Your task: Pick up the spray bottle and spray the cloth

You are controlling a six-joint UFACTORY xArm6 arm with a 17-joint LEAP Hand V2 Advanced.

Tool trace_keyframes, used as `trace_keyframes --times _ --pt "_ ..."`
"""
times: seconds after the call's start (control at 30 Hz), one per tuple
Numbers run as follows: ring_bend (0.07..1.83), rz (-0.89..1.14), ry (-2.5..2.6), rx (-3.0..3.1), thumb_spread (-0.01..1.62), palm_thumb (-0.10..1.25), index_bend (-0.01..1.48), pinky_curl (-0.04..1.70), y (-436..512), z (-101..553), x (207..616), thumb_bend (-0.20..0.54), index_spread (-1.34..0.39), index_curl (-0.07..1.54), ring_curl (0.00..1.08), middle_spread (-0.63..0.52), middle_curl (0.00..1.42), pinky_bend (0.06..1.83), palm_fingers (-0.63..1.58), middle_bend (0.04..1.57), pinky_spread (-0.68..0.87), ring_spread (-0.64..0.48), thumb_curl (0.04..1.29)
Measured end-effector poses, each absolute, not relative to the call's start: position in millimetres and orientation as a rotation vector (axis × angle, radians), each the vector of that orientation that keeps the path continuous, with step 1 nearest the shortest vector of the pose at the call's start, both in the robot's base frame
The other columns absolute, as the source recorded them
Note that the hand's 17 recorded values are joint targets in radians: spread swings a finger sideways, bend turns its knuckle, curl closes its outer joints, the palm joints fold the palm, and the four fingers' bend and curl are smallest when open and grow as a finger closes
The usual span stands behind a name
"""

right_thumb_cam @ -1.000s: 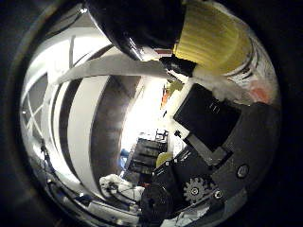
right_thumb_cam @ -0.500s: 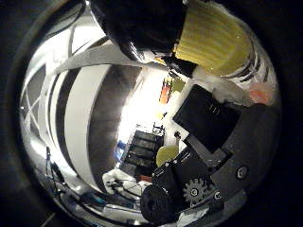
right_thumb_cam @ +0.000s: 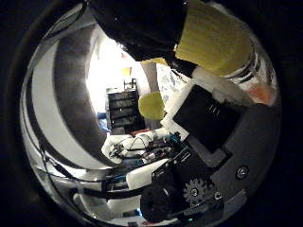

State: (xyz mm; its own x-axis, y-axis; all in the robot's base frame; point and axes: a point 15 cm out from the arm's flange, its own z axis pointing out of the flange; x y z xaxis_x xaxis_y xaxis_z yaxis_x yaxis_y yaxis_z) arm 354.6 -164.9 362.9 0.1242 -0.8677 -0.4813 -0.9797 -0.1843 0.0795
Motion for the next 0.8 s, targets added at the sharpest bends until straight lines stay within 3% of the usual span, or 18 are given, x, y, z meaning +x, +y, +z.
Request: trace_keyframes --times 0.27,0.53,0.8 --pt "1.46 0.539 1.867 -2.439 1.03 1.0 1.2 1.18 -146 376 342 -0.015 -0.19 0.68 0.63 -0.09 0.61 1.08 1.18 1.38 -0.2 -0.18 0.62" --pt "1.46 0.234 1.971 -2.674 1.04 1.01 1.2 1.21 -134 386 333 -0.016 -0.19 0.68 0.62 -0.09 0.61 1.06 1.19 1.38 -0.21 -0.17 0.61" --pt "1.46 0.15 2.002 -2.89 1.06 1.0 1.19 1.21 -105 369 323 -0.016 -0.19 0.68 0.62 -0.09 0.61 1.05 1.19 1.38 -0.22 -0.17 0.6"
